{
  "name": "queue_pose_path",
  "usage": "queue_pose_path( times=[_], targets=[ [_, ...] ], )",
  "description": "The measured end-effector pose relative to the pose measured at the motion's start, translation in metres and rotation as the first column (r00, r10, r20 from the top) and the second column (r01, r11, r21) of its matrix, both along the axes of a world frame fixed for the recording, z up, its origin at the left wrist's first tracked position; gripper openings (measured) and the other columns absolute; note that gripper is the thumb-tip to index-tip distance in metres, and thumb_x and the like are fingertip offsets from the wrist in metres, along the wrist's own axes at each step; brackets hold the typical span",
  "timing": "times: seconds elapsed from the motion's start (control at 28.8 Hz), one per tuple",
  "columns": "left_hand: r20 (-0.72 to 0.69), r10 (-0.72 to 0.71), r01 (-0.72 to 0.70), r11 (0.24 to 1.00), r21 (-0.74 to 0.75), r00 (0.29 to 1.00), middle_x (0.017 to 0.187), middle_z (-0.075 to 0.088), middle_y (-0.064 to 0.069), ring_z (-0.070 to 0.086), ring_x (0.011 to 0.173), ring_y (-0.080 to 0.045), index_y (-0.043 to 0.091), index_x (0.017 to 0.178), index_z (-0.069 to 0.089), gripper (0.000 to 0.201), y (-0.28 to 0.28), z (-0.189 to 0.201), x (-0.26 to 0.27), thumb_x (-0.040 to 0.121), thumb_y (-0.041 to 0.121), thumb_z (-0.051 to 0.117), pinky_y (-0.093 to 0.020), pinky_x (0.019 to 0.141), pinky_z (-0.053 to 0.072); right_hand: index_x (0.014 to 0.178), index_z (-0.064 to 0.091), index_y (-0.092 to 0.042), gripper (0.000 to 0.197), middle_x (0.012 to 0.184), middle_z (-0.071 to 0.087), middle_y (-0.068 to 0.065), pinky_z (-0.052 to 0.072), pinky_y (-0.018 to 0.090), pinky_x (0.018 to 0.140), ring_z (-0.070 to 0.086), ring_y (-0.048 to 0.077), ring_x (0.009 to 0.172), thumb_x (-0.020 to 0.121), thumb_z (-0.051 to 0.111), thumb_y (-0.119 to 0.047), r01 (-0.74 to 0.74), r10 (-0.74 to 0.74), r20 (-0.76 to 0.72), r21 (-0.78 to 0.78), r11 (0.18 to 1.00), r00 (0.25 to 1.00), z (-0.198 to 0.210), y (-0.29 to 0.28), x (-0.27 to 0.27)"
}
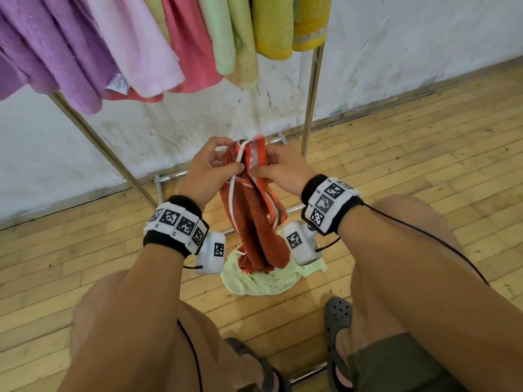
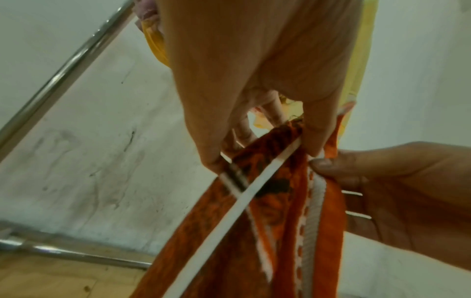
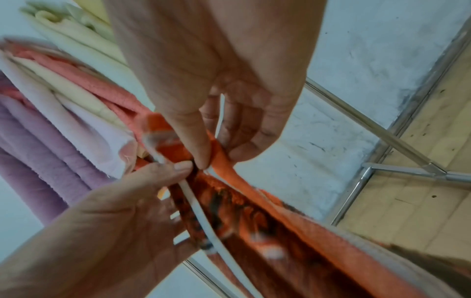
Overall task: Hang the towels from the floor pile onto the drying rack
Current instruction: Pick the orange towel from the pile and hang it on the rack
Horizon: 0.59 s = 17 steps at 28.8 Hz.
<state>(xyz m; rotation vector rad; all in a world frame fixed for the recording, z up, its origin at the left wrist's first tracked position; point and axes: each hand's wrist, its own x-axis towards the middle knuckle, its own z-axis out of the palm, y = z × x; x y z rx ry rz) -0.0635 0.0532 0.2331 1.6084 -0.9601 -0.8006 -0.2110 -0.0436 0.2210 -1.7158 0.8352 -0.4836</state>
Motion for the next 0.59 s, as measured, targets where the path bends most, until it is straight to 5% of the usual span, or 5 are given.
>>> queue_pose_path(
  times=[0.14,0.31,0.42,0.52,0.59],
  targets=[
    [0.029,-0.047,0.047,0.999,-0.02,0.998,0.08,0.07,0.006,0.066,0.075,-0.014,0.014,0.087,0.065,0.008,0.001,-0.001,-0.004,0.086,0.013,0.073,-0.027,0.071,0.053,0.087,0.071,-0.012,0.01,0.082,0.073,0.003,0.057,0.038,0.084,0.071,0.019,0.082,0.079,0.077,-0.009,0.032,-0.026,0.079,-0.067,0.997,0.997,0.005,-0.003,-0.002],
    [-0.077,0.062,-0.07,0.992,-0.106,0.995,0.085,0.069,-0.011,0.066,0.075,-0.022,0.015,0.087,0.063,0.01,0.0,0.002,0.002,0.086,0.011,0.071,-0.033,0.072,0.054,0.08,0.066,-0.019,0.008,0.08,0.067,-0.006,0.05,0.036,0.082,0.064,0.016,0.083,0.083,0.072,-0.017,-0.019,-0.002,-0.14,-0.147,0.989,0.99,-0.006,-0.005,-0.001],
    [-0.135,0.032,-0.033,0.999,0.0,0.99,0.087,0.073,-0.004,0.071,0.078,-0.021,0.016,0.098,0.064,0.017,-0.001,-0.001,0.0,0.085,0.011,0.073,-0.033,0.073,0.054,0.08,0.069,-0.021,0.012,0.078,0.07,-0.006,0.056,0.039,0.086,0.068,0.015,0.08,0.084,0.072,-0.01,0.051,-0.048,0.031,-0.094,0.994,0.998,-0.002,-0.005,-0.001],
    [-0.115,-0.084,0.095,0.99,0.101,0.99,0.099,0.074,-0.01,0.071,0.093,-0.028,0.009,0.108,0.067,0.025,-0.002,-0.007,-0.007,0.084,0.01,0.073,-0.04,0.086,0.055,0.084,0.074,-0.016,0.014,0.083,0.074,-0.001,0.056,0.024,0.083,0.069,0.009,0.081,0.083,0.071,-0.002,0.05,-0.04,0.208,-0.046,0.998,0.977,0.007,0.0,-0.002],
    [-0.099,-0.16,0.174,0.974,0.148,0.982,0.102,0.074,-0.013,0.07,0.098,-0.031,0.006,0.107,0.069,0.024,-0.001,-0.009,-0.011,0.084,0.009,0.073,-0.042,0.091,0.054,0.088,0.075,-0.012,0.014,0.091,0.075,0.005,0.056,0.027,0.086,0.07,0.016,0.089,0.082,0.071,-0.001,0.033,-0.024,0.229,-0.037,0.999,0.973,0.009,0.0,-0.003]
  ],
)
